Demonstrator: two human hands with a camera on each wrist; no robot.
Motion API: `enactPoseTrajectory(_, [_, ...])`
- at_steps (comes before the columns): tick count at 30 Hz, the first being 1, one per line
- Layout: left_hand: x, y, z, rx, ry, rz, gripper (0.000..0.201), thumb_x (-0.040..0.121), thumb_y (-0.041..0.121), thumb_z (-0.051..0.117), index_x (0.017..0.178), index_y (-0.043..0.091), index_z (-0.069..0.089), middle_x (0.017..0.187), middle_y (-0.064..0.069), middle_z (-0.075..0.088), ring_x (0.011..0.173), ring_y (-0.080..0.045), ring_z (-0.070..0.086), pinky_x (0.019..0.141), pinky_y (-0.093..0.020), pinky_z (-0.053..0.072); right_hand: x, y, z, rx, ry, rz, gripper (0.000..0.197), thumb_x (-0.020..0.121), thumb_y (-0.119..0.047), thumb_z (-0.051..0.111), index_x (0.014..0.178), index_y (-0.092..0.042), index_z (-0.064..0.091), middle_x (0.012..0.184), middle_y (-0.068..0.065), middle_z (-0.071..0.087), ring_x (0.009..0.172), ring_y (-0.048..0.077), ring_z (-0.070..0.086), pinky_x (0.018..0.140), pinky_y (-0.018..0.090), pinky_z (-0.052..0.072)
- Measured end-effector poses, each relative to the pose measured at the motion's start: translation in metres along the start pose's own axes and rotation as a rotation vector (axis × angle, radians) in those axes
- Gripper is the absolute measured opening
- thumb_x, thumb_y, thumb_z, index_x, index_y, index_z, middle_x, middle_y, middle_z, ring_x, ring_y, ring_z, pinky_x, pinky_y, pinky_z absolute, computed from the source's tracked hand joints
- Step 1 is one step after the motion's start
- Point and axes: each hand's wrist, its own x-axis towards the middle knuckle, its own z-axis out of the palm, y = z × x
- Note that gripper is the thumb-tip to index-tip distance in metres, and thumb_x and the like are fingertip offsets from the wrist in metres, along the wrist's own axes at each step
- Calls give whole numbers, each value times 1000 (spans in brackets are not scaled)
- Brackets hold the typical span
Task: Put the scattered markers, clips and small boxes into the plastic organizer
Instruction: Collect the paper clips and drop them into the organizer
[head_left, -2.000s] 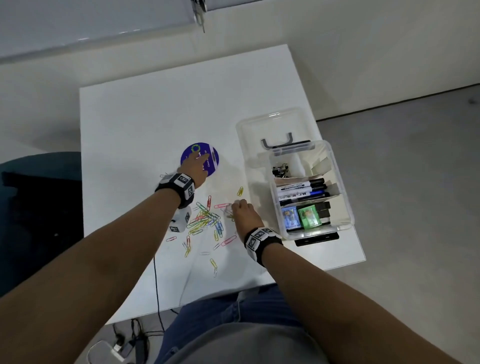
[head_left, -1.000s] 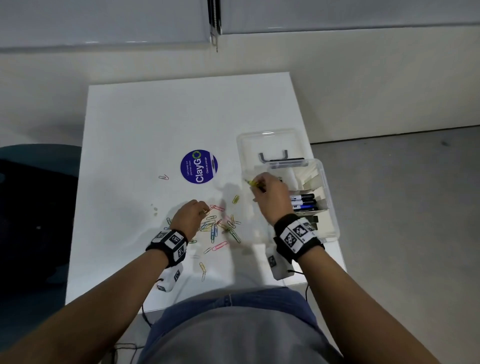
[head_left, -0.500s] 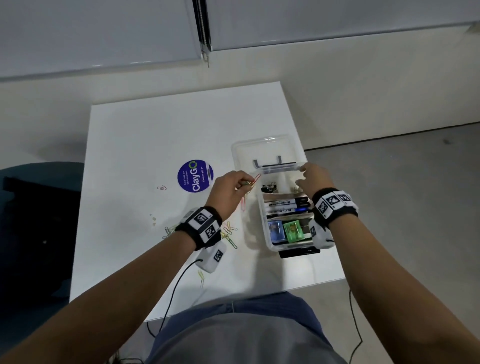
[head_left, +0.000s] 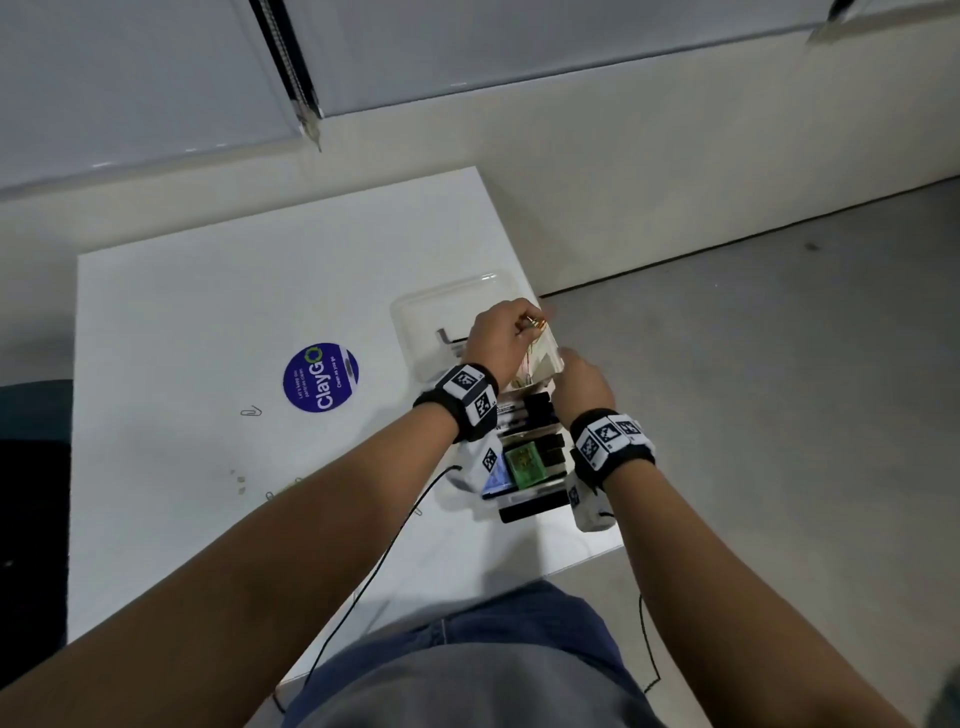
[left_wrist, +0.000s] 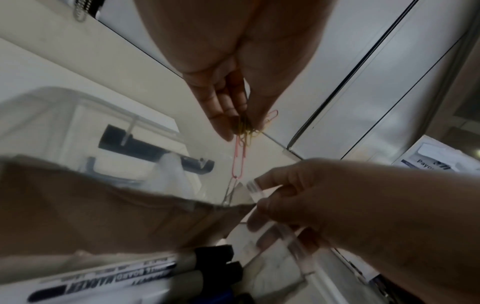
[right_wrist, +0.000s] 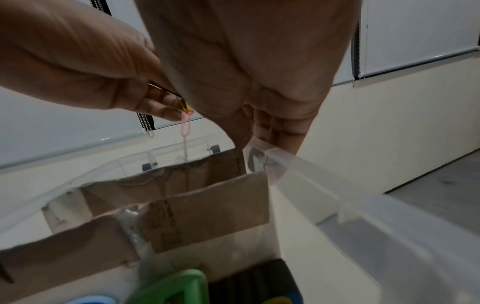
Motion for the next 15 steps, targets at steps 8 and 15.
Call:
enactPoseTrajectory(8, [-6, -23, 8, 308, -198, 47, 22, 86, 8, 61, 104, 17, 69, 106, -3, 70, 99, -20, 65, 89, -37, 52, 1, 1, -1, -1, -7, -10, 38, 91, -2, 43, 126, -12, 51, 111, 15, 67, 99, 35, 64, 78, 36, 50])
enactPoseTrajectory(15, [-28, -53, -52, 183, 18, 5, 21, 91, 9, 51, 100, 18, 68, 103, -4, 67, 93, -18, 62, 85, -32, 51, -2, -5, 5, 73, 29, 3, 41, 86, 2, 43, 126, -6, 50, 123, 19, 52, 107, 39, 55, 89, 41, 47])
